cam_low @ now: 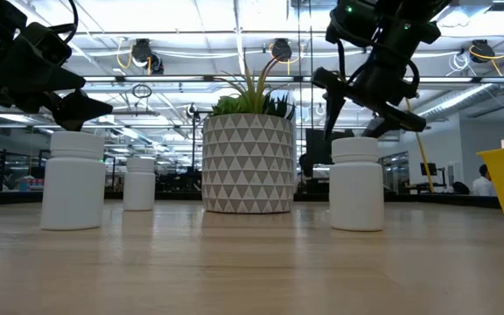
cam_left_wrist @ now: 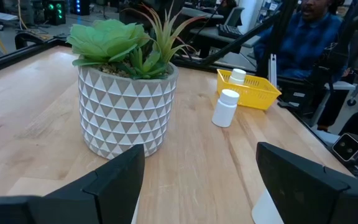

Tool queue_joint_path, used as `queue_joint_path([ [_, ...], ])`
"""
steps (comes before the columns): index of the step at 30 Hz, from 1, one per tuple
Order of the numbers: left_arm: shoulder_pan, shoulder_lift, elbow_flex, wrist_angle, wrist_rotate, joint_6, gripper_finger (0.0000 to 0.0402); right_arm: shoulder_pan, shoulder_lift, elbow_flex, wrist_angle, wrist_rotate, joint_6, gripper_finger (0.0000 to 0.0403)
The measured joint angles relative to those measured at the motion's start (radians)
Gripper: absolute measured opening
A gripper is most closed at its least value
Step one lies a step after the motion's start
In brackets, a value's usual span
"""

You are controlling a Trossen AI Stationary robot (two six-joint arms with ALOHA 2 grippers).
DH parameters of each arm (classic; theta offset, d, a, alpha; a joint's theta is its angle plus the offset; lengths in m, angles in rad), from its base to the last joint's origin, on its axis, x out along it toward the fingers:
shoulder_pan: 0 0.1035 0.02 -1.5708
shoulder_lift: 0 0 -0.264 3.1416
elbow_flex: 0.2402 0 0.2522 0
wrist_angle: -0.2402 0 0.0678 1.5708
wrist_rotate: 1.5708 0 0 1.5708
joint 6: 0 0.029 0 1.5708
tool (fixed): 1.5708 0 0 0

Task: Pick and place pill bottles into a basket
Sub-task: Put the white pill bottle into the bin

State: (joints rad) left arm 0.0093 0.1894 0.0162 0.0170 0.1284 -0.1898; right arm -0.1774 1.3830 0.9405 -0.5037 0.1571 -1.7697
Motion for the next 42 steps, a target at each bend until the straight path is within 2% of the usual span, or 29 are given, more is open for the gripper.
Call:
queue_joint_path([
  [5,0.0,0.0,0.0,0.0,0.0,-0.003,0.031,0.0,0.01,0.0,0.017,-0.014,-0.099,0.0268],
  [10,0.0,0.0,0.0,0.0,0.0,-0.003,0.031,0.0,0.069,0.0,0.017,-0.054,-0.11,0.027],
  [16,0.0,0.0,0.0,0.0,0.0,-0.004,0.031,0.0,0.152,0.0,0.023,-0.032,-0.139,0.027],
  [32,0.0,0.0,0.0,0.0,0.0,-0.002,0.031,-0.033,0.153,-0.034,0.024,-0.082,-0.193,0.027],
  [42,0.0,0.0,0.0,0.0,0.0,-0.002,0.031,-0.033,0.153,-0.058,0.122,-0.08,-0.215,0.027],
])
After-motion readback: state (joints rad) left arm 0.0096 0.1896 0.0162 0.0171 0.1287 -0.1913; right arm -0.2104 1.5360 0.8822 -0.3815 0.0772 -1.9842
